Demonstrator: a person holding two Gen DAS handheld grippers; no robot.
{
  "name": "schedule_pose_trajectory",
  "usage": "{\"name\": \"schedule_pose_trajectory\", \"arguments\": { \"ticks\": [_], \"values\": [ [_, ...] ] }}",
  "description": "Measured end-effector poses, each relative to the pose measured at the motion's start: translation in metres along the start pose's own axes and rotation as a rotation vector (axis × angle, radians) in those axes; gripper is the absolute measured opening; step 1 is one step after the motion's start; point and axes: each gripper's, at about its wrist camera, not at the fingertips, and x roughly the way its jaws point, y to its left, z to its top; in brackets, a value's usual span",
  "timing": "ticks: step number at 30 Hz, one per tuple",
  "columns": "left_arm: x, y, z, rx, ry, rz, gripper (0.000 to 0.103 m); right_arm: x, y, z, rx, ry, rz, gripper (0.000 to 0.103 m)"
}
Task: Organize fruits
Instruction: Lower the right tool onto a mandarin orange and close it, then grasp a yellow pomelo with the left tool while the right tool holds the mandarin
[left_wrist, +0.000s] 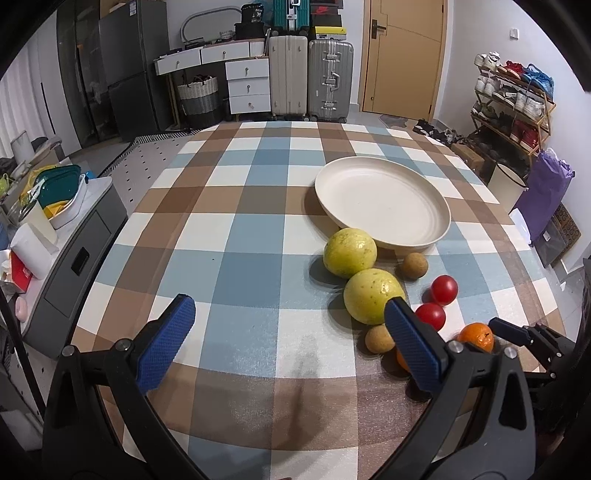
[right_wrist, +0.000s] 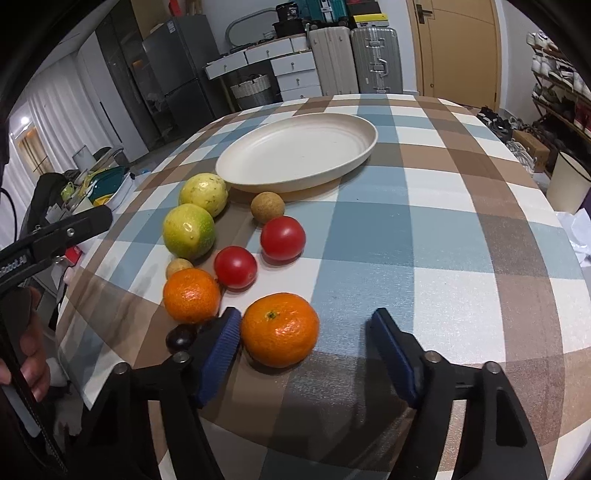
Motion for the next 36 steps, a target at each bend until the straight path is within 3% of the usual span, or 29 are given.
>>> {"name": "schedule_pose_trajectory", "arguments": {
  "ticks": [2, 4, 12, 16, 36],
  "values": [
    [0.002, 0.001, -0.001, 0.001, 0.001, 0.017, 0.102, -0.001, 0.004, -0.001, -0.016, 0.000, 0.029, 0.049],
    [0.004, 0.002, -0.001, -0.002, 0.006, 0.012, 0.102, -0.001, 0.008, -0.002, -0.033, -0.002, 0.059, 0.042],
    [0.010, 0.009, 0.001, -0.035, 0.026, -0.046, 0.102, -0.002, 0.006, -0.002, -0.030, -0.017, 0.050, 0.041],
    [0.017, 0.013, 0.000, -0.051, 0.028, -0.124, 0.102, -0.008, 0.007, -0.001, -0.034, -0.037, 0.051, 0.041],
    [0.075, -0.021, 0.011, -0.022, 0.179, -0.167, 0.102, -0.010, -0.010, 0.010, 0.004, -0.077, 0.082, 0.041]
  ]
}}
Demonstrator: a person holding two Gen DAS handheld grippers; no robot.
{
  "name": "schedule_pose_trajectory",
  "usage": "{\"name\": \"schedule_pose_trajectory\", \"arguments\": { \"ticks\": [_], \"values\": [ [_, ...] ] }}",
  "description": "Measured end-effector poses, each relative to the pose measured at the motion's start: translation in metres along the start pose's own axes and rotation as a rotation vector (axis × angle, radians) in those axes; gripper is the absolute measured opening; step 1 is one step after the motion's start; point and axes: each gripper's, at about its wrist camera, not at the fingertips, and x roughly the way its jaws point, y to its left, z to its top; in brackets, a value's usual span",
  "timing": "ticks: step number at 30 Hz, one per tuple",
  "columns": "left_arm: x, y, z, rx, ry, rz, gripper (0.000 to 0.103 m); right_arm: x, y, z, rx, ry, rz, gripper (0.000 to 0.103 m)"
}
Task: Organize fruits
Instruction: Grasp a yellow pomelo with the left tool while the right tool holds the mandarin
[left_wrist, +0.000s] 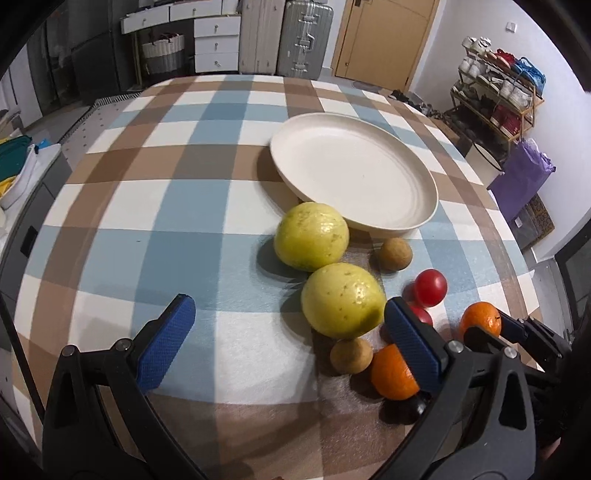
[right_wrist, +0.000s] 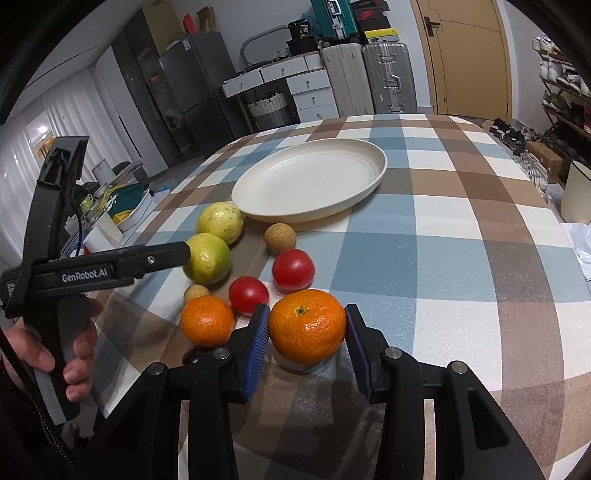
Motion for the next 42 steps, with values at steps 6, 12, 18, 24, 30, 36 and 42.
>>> {"name": "schedule_pose_trajectory", "arguments": {
  "ticks": [6, 12, 18, 24, 30, 36, 42],
  "values": [
    [0.015, -0.012, 0.006, 0.028, 0.023, 0.002, 0.102, 0.001, -0.007, 0.004, 0.027, 0.003, 0.008, 0.041],
    [0.027, -0.017, 0.011, 0.027, 0.048, -0.026, 0.102, 0.004, -0.007, 0.005, 0.028, 0.007, 0.027, 0.041],
    [0.036, -0.021, 0.009, 0.026, 0.073, -0.048, 0.102, 0.006, -0.011, 0.005, 0.036, 0.007, 0.033, 0.041],
    [0.036, -0.021, 0.008, 0.017, 0.081, -0.083, 0.094, 0.008, -0.014, 0.005, 0.050, 0.013, 0.029, 0.041],
    [0.034, -0.021, 0.004, -0.007, 0.103, -0.166, 0.073, 0.007, -0.015, 0.004, 0.050, 0.007, 0.022, 0.041],
    [0.028, -0.027, 0.001, 0.002, 0.102, -0.207, 0.049, 0.005, -0.012, 0.003, 0.034, 0.004, 0.007, 0.041],
    [0.024, -0.026, -0.001, -0.001, 0.110, -0.225, 0.048, 0.002, -0.011, 0.004, 0.025, -0.005, 0.009, 0.041]
  ]
}}
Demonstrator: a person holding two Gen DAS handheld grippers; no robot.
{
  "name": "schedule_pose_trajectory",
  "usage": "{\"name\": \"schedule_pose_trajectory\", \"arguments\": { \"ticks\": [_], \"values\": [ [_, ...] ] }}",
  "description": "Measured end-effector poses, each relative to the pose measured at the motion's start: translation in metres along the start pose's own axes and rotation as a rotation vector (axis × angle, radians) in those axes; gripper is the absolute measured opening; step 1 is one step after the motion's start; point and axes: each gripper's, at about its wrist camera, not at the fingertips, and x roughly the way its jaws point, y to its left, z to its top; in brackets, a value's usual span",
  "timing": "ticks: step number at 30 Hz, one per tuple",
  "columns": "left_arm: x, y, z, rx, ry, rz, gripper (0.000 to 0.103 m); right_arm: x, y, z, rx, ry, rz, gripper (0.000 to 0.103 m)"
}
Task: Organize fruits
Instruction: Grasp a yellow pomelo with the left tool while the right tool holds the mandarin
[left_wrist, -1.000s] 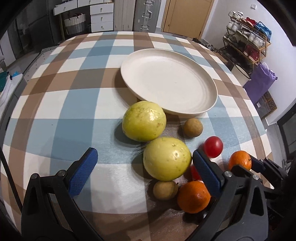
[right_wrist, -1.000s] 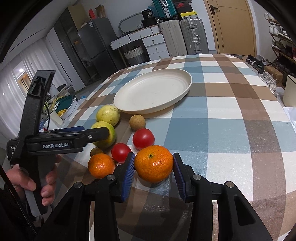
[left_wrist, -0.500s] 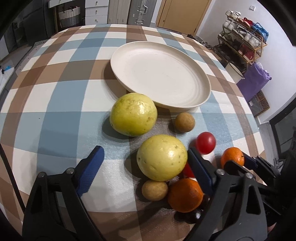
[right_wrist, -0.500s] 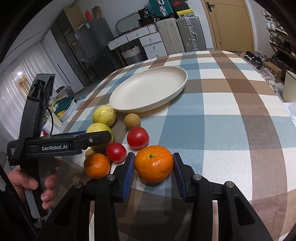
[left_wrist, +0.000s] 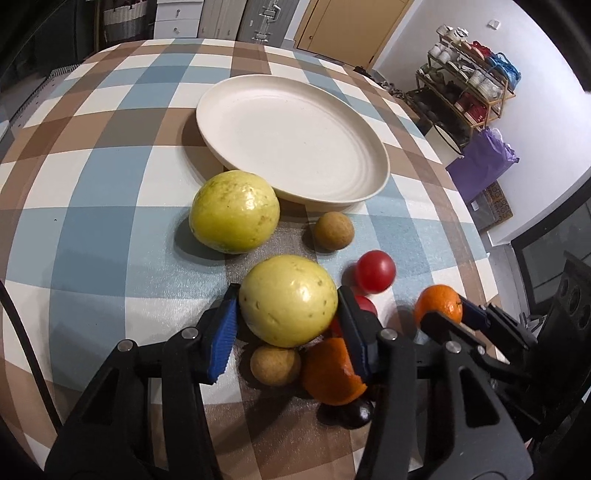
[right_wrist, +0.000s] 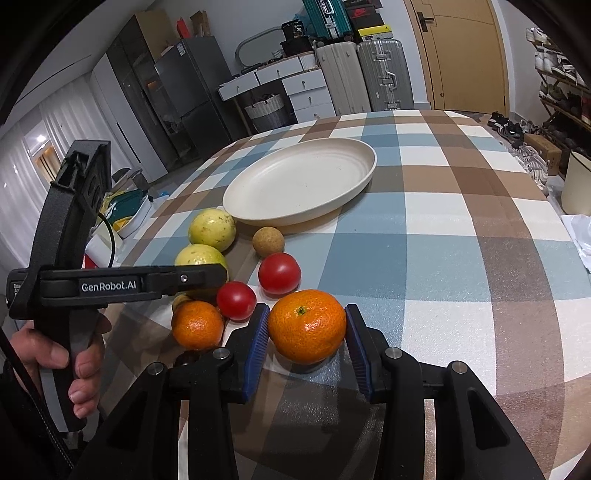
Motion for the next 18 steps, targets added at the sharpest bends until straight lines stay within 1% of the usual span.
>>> {"name": "schedule_pose_trajectory", "arguments": {
  "ticks": [8, 11, 18],
  "values": [
    [-0.019, -0.002, 0.001, 0.013, -0.023, -0.017, 0.048, -0.011, 0.002, 0.013, -0.011, -0.039, 0.004, 0.041],
    [-0.029, -0.004, 0.004, 0.024, -0.043, -0.018, 0.048, -0.013, 0.002, 0.021, -0.002, -0.052, 0.030, 0.041],
    [-0.056, -0.013, 0.023, 0.060, -0.096, -0.057, 0.048, -0.009, 0.010, 0.047, -0.015, -0.073, 0.083, 0.041]
  ]
}}
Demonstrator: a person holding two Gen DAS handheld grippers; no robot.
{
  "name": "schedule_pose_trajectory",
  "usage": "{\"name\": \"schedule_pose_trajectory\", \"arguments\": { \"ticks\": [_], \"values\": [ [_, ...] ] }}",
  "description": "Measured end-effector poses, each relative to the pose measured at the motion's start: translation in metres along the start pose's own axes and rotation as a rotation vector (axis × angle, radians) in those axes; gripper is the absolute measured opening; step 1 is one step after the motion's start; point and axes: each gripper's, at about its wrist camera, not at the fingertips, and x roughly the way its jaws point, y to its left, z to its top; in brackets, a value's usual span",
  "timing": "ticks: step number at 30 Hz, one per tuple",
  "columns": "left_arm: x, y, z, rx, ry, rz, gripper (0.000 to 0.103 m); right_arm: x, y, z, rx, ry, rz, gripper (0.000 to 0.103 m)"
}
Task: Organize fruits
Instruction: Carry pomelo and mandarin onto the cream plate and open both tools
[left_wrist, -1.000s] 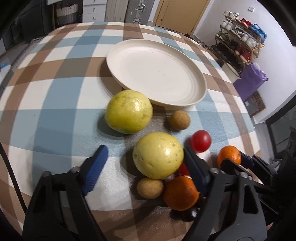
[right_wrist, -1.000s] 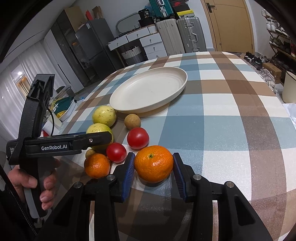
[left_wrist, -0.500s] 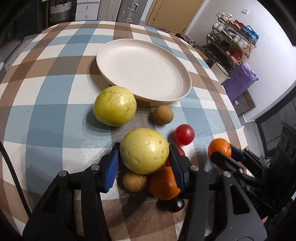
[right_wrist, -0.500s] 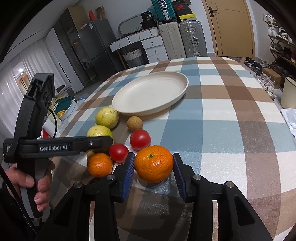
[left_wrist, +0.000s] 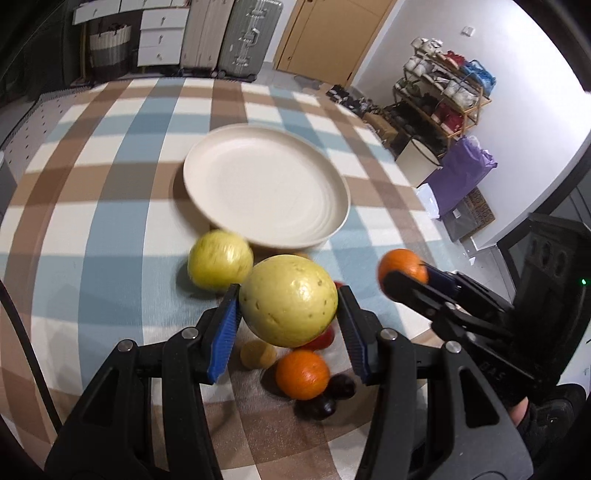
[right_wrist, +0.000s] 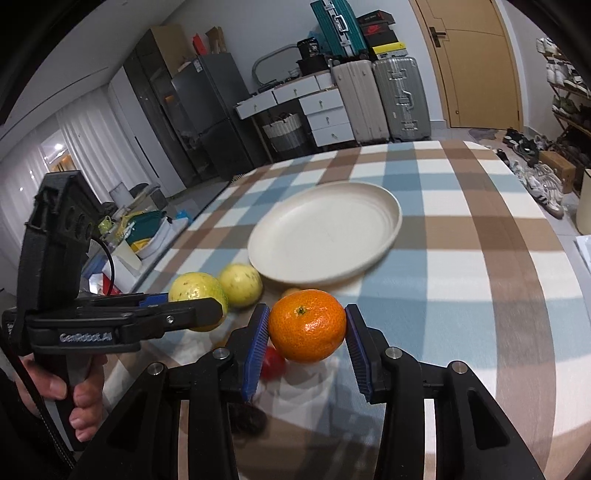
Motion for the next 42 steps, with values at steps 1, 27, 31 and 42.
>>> {"name": "schedule_pose_trajectory", "arguments": {
  "ticks": [1, 27, 31, 42],
  "values": [
    [-0.002, -0.001, 0.004, 0.008, -0.008, -0.001, 0.049, 0.001, 0.000, 0.004, 0.002, -0.003, 0.011, 0.041],
    [0.103, 0.044, 0.107, -0.006, 0.090, -0.028, 0.049, 0.099, -0.021, 0.082, -0.001, 0.095, -0.025, 0.041],
    [0.116, 0.048, 0.108, -0.012, 0.101, -0.046, 0.049, 0.111, -0.027, 0.080, -0.005, 0.125, -0.040, 0.042],
    [0.094, 0.037, 0.116, 0.007, 0.026, -0.048, 0.066, 0.092, -0.034, 0.083, -0.006, 0.055, -0.069, 0.067]
  ]
}}
